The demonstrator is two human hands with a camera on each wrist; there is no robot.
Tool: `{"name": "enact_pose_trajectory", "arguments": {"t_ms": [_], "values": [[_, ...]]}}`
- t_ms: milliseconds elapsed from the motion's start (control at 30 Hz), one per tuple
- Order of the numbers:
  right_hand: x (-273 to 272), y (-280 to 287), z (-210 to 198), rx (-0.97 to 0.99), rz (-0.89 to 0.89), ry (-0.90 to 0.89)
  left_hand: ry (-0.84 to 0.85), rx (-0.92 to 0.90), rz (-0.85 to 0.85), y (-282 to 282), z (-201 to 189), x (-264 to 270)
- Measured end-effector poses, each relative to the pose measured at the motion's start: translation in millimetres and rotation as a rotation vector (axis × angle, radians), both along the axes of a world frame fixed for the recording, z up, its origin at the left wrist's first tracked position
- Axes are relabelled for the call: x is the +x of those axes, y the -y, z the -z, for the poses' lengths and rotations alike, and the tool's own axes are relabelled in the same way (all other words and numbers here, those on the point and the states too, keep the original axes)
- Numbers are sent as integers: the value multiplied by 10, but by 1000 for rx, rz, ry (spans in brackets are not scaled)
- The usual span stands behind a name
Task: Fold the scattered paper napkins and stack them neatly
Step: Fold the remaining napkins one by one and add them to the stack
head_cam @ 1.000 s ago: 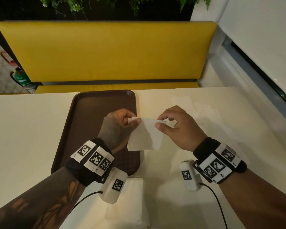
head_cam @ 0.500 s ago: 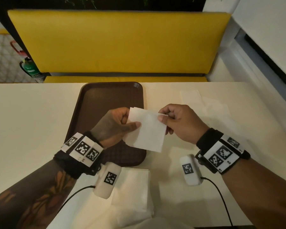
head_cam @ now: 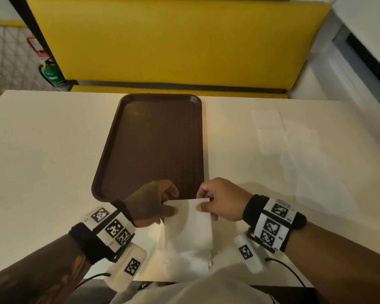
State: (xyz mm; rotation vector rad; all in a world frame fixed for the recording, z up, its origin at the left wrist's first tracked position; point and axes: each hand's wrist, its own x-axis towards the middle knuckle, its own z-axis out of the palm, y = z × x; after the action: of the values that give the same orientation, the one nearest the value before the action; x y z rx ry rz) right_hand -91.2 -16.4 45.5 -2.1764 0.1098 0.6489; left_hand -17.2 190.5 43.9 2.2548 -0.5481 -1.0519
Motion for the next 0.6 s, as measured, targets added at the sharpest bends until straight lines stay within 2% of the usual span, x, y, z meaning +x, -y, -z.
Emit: {"name": "enact_pose_trajectory", "arguments": {"t_ms": [233, 367, 433, 500, 600], "values": [[-191, -167, 309, -227, -18, 62, 224, 123, -30, 43, 250, -190], [-253, -223, 272, -412, -111, 297, 443, 177, 86, 55, 215, -353], [-279, -248, 225, -421, -217, 380, 561, 161, 167, 52, 169, -382], [-307, -285, 222, -406, -318, 351, 586, 163, 243, 58, 145, -388], [-331, -326, 266, -401, -384, 284, 510, 216, 335, 112, 116, -383]]}}
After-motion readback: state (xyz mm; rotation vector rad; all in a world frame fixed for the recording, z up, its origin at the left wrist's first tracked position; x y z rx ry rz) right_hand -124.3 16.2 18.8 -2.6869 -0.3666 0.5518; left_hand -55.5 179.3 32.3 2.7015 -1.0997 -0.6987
